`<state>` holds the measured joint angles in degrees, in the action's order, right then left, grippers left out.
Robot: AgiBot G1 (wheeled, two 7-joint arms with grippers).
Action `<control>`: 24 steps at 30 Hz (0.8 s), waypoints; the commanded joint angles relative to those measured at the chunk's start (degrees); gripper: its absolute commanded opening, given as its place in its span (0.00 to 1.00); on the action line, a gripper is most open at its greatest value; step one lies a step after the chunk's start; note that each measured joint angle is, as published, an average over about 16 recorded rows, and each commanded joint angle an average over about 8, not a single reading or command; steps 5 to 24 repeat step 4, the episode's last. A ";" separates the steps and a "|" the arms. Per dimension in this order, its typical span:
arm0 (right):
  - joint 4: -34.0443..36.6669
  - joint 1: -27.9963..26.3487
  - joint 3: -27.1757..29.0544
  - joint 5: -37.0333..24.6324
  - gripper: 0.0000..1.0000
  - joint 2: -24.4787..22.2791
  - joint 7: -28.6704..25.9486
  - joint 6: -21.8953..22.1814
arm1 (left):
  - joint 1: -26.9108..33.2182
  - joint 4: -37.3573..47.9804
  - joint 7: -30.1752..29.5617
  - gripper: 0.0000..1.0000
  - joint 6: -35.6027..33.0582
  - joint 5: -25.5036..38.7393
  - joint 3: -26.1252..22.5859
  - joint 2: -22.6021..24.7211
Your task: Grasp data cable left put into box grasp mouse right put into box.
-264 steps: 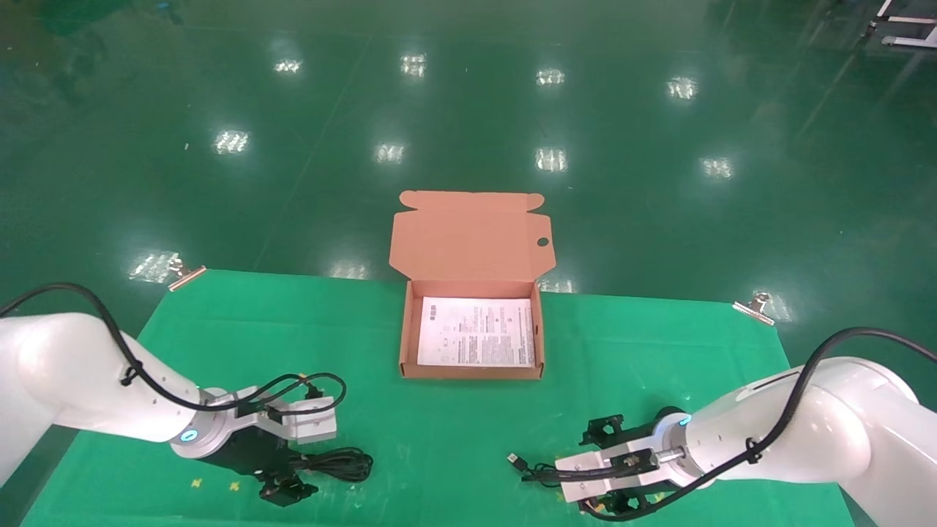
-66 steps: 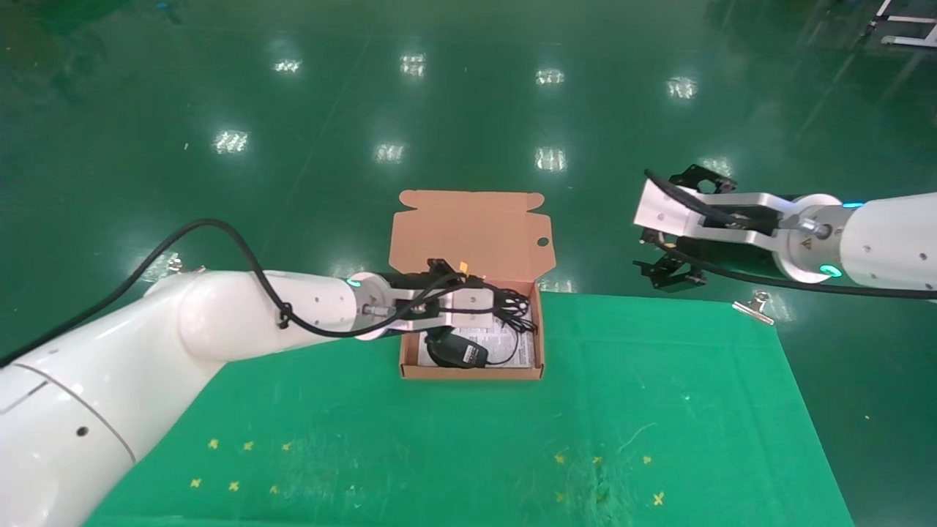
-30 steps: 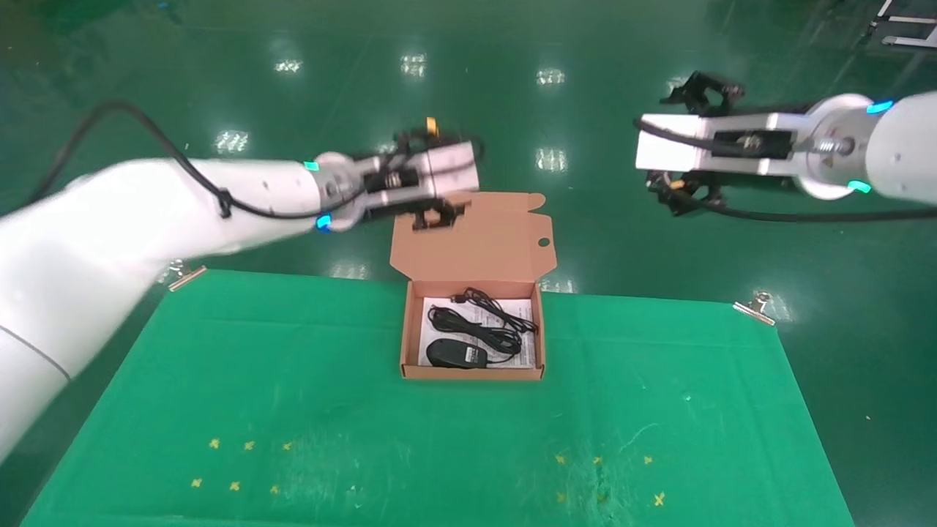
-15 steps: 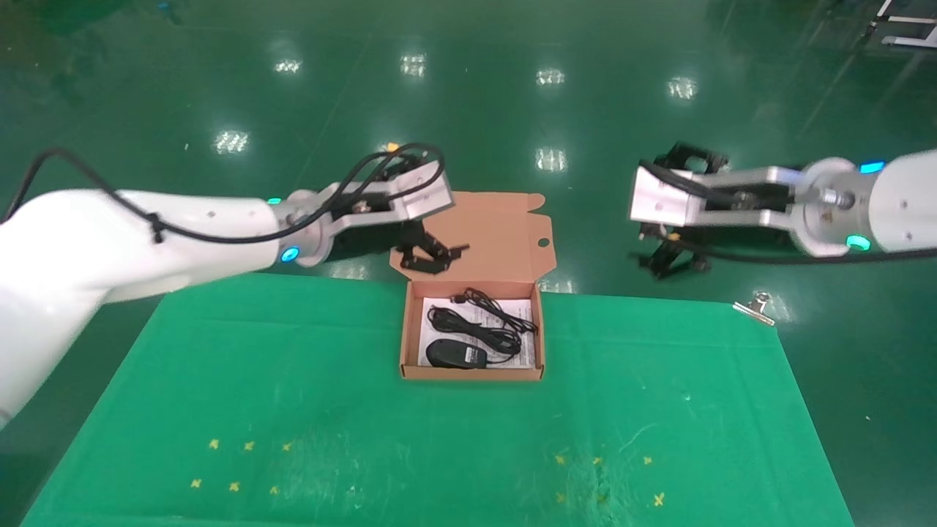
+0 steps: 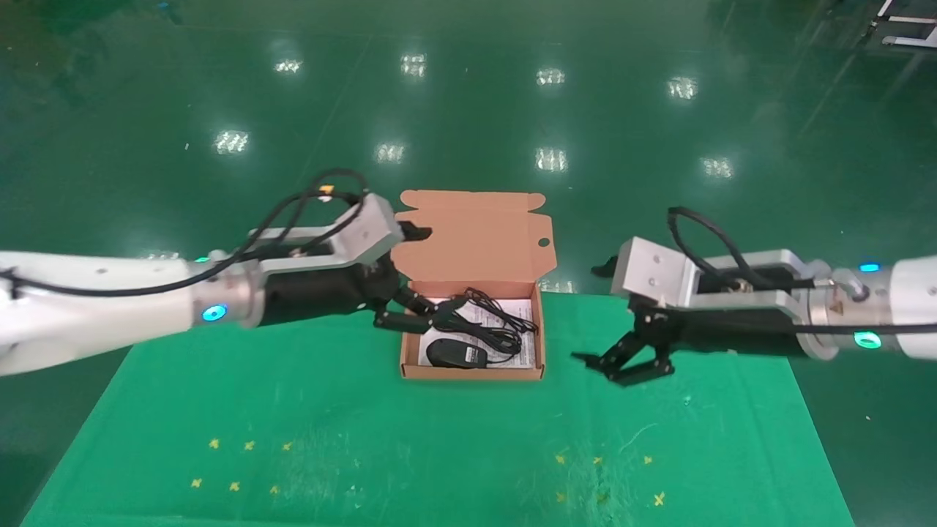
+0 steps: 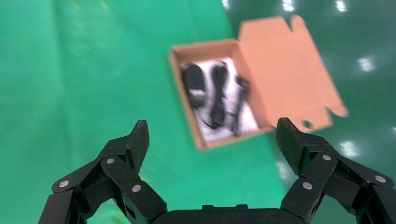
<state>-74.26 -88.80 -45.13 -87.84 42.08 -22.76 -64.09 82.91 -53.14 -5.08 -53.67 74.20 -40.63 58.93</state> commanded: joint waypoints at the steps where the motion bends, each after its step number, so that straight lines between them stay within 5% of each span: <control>1: 0.06 2.50 2.67 4.22 1.00 -0.65 1.10 -1.98 | -1.94 -1.86 -0.52 1.00 -2.91 -2.94 2.24 -2.17; 24: 0.09 3.58 3.83 6.04 1.00 -0.93 1.58 -2.84 | -2.78 -2.66 -0.74 1.00 -4.17 -4.21 3.20 -3.11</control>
